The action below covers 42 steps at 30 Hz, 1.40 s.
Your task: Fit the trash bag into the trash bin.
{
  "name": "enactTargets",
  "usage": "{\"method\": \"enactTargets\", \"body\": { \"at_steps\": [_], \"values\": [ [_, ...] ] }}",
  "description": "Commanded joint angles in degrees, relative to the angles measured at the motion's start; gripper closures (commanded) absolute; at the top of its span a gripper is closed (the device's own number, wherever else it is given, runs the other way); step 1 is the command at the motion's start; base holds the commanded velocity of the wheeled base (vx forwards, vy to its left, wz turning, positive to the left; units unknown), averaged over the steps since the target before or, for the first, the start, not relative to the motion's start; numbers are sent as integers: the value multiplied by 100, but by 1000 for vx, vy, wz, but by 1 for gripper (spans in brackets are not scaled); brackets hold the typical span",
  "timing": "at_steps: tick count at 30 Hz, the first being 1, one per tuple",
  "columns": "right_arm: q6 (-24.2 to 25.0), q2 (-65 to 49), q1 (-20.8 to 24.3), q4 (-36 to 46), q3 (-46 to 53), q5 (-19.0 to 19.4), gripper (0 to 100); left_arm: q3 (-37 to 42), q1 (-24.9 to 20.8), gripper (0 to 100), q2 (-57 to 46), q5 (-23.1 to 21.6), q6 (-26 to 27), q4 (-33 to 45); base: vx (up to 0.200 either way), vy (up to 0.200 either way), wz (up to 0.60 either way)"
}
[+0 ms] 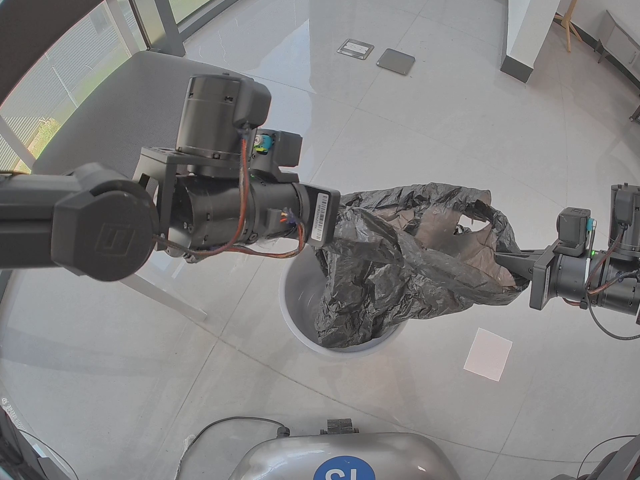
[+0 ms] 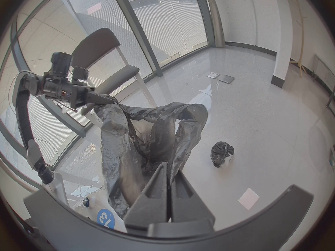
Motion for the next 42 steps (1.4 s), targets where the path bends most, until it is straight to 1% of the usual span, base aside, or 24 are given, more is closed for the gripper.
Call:
{"method": "enactTargets", "body": {
  "at_steps": [1,4,9,13,16,20,21,24,25,29,35,37,39,42],
  "values": [
    [-43,-12,61,-167,134,81,100,13,149,100,-8,6,16,34,0,0,0],
    [-52,-21,123,-396,239,168,100,101,193,100,10,6,7,69,0,0,0],
    [-52,23,140,-405,336,221,100,224,219,100,80,-99,25,17,0,0,0],
    [-34,111,123,-413,292,221,100,145,255,100,274,-134,16,-98,0,0,0],
    [-43,348,96,-413,143,221,100,22,343,100,476,-170,16,-353,0,0,0],
    [-43,497,88,-413,46,239,100,-57,360,100,546,-214,25,-405,0,0,0],
    [-34,787,79,-422,-174,256,100,-163,378,100,608,-231,25,-397,0,0,0],
    [-34,998,26,-413,-350,256,100,-172,413,100,634,-266,34,-397,0,0,0],
    [-43,1244,-27,-413,-569,283,100,-180,439,100,678,-337,34,-405,0,0,0],
    [-43,1543,-27,-396,-851,292,100,-84,466,100,695,-381,7,-441,0,0,0],
    [-34,2009,-18,-422,-938,292,100,496,518,100,616,-407,-37,-555,0,0,0],
    [-17,2176,-18,-422,-1044,292,100,725,633,100,643,-495,-10,-871,0,0,0],
    [-8,2282,-18,-422,-1141,292,100,760,712,100,695,-539,16,-1056,0,0,0],
    [1,2519,-18,-405,-1457,292,100,514,940,100,968,-591,34,-1144,0,0,0]
  ]
}}
